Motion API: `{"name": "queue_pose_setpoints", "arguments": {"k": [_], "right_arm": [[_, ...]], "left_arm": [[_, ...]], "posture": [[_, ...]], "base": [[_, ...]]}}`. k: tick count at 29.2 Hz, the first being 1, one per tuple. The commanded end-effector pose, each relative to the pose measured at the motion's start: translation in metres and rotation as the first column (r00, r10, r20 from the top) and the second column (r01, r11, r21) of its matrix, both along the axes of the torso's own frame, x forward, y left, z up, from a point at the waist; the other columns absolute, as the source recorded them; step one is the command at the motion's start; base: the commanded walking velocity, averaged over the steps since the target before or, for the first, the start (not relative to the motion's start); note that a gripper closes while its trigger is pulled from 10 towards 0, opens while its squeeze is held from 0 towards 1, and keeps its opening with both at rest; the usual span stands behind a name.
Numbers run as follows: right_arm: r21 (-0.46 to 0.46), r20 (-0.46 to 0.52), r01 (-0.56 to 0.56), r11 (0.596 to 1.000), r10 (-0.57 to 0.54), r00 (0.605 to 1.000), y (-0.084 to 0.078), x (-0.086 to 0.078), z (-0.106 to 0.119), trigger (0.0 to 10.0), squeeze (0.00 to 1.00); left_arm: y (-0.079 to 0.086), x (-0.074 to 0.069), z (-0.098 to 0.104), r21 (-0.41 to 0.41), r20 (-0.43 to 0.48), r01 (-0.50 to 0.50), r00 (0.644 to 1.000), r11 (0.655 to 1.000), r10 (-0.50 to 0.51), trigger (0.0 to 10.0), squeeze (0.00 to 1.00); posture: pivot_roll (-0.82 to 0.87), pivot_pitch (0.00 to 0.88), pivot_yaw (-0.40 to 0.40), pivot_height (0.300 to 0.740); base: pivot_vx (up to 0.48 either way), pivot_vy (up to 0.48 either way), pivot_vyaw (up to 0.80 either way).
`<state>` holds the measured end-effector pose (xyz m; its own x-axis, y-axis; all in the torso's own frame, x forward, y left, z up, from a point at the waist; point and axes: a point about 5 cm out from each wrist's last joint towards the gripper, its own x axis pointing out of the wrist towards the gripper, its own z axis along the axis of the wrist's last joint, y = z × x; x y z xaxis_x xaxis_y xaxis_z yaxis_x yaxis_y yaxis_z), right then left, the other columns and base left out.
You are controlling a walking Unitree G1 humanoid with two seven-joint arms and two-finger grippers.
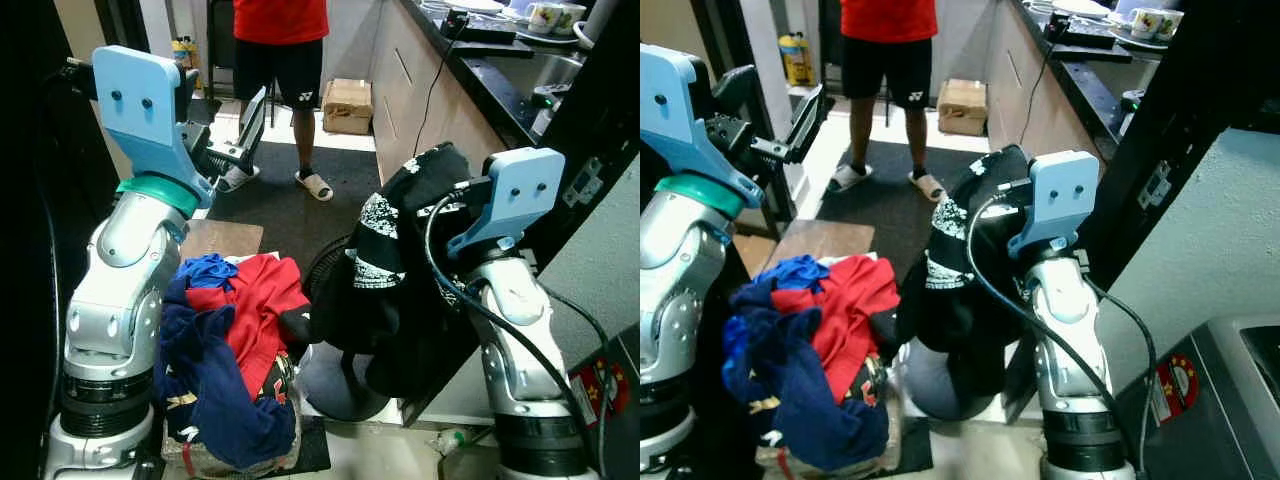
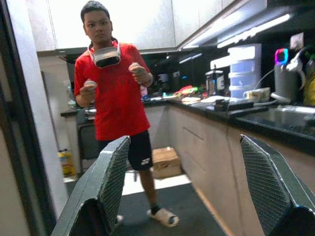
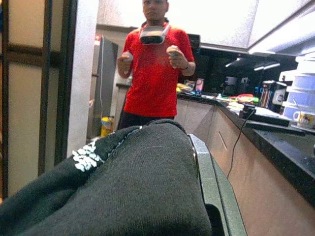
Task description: Clothes washing
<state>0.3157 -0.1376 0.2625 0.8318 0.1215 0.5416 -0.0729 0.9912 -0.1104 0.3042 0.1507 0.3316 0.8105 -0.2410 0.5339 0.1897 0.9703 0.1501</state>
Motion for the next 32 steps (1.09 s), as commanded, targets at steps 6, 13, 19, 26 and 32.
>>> {"name": "queue_pose_setpoints", "arguments": {"k": [6, 13, 19, 26, 32], "right_arm": [[0.071, 0.027, -0.042, 0.997, 0.040, 0.999, 0.020, 0.004, 0.000, 10.0, 0.00], [0.072, 0.028, -0.078, 0.994, 0.076, 0.997, 0.031, 0.007, -0.001, 10.0, 0.00], [0.081, 0.028, -0.060, 0.995, 0.058, 0.998, 0.029, 0.009, -0.002, 10.0, 0.00], [0.069, 0.035, -0.033, 0.997, 0.030, 0.999, 0.022, 0.011, 0.001, 10.0, 0.00], [0.054, 0.042, -0.017, 0.998, 0.014, 0.999, 0.017, 0.012, 0.003, 10.0, 0.00]], "left_arm": [[0.010, 0.010, -0.002, 0.051, -0.039, -0.020, 0.999, 0.998, 0.022, 10.0, 0.00], [0.017, 0.014, -0.004, 0.049, -0.049, -0.051, 0.997, 0.998, 0.053, 10.0, 0.00], [0.019, 0.015, -0.004, 0.053, -0.045, -0.061, 0.997, 0.997, 0.063, 10.0, 0.00], [0.020, 0.016, -0.007, 0.031, -0.043, -0.070, 0.997, 0.997, 0.072, 10.0, 0.00], [0.019, 0.019, -0.007, 0.016, -0.037, -0.073, 0.997, 0.997, 0.073, 10.0, 0.00]], "posture": [[0.10, 0.013, 0.077, 0.740], [0.11, 0.022, 0.087, 0.740], [0.10, 0.026, 0.064, 0.740], [0.08, 0.013, 0.049, 0.740], [0.06, 0.004, 0.042, 0.740]], "base": [[0.000, 0.000, 0.00], [0.000, 0.000, 0.00], [0.000, 0.000, 0.00], [0.000, 0.000, 0.00], [0.000, 0.000, 0.00]]}}
